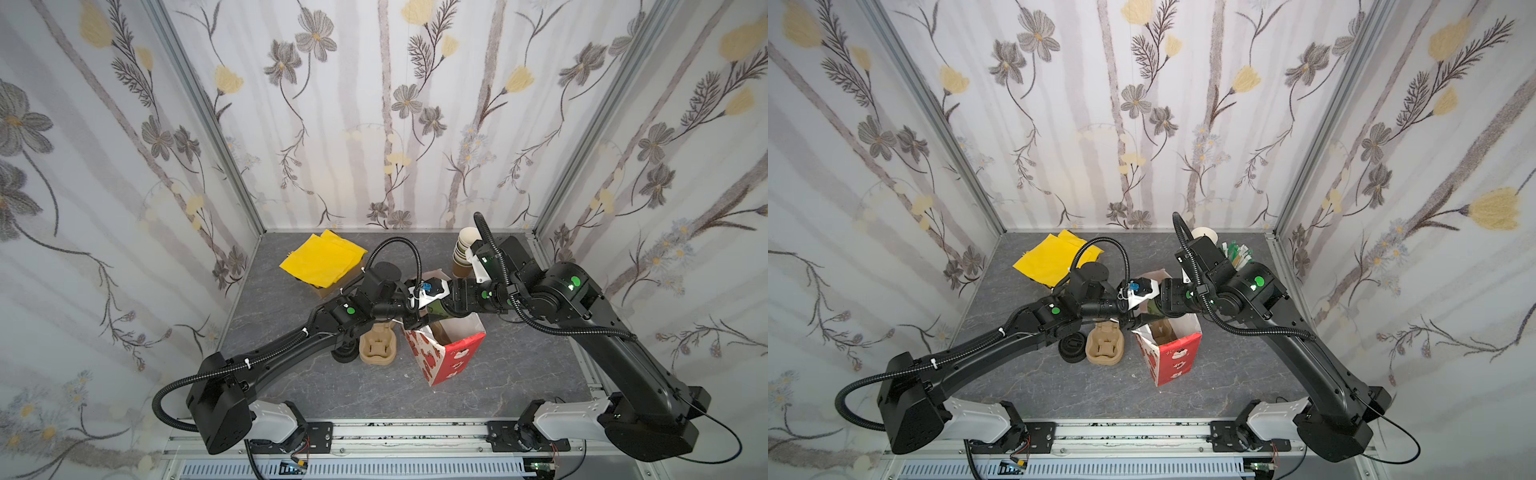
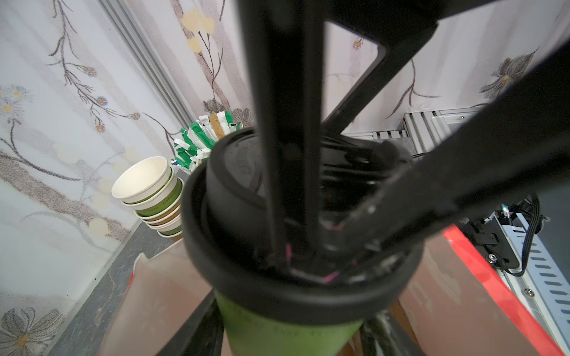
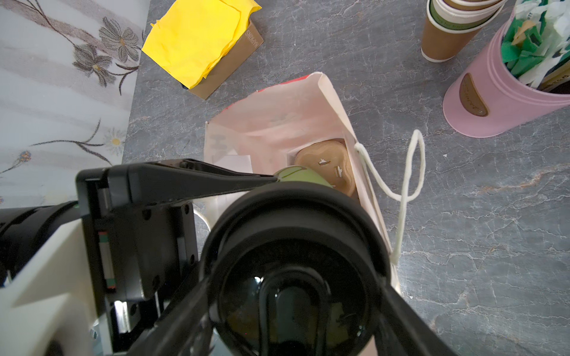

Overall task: Pack the takeout coffee
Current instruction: 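Clamp the cup's black lid with the left gripper while the right gripper holds the cup, then release the lid and withdraw the left arm while the right gripper lowers the cup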

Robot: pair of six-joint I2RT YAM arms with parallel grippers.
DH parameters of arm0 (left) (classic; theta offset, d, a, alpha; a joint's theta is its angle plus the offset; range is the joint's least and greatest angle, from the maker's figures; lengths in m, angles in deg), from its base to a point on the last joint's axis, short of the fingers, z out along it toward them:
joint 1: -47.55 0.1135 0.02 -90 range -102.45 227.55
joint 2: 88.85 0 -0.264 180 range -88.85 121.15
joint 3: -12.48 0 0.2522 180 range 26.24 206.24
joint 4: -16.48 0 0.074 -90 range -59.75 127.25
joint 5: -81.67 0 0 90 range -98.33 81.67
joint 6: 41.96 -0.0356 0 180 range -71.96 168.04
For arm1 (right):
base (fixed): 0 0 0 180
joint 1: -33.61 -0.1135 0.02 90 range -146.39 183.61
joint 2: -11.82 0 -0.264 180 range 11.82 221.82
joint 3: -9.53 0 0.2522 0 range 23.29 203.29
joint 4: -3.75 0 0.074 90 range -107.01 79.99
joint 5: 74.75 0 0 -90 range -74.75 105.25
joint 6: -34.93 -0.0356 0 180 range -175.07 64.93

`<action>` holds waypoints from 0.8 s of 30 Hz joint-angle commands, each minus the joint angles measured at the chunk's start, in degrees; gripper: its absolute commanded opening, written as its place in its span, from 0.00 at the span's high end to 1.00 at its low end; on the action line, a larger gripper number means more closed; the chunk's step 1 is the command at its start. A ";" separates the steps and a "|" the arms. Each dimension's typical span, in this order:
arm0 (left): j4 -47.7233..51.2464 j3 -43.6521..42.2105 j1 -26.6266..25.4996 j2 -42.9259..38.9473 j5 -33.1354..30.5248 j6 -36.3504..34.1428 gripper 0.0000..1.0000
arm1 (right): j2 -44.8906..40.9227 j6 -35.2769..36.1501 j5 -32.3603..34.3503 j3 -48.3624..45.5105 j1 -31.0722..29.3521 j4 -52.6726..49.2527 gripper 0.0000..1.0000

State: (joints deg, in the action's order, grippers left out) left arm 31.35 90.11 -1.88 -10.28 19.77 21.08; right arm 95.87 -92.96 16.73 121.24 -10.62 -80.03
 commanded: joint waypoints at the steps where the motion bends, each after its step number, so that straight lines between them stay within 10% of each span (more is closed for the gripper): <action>1: -8.13 0.11 -0.07 -0.93 4.73 0.04 0.37 | 0.24 -0.45 -1.81 -0.22 -0.16 4.12 0.28; 17: -8.83 -1.43 -0.14 -14.28 -0.57 5.66 0.10 | 1.53 1.93 3.80 4.72 -2.31 -5.96 0.31; 24: -8.95 -6.06 0.03 -23.81 -24.04 23.13 0.07 | 4.29 4.16 7.03 4.98 -5.28 -6.34 0.31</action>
State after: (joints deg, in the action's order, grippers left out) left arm 23.98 85.46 -1.98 -32.34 9.21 33.87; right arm 99.12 -90.47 21.08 126.24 -15.27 -86.87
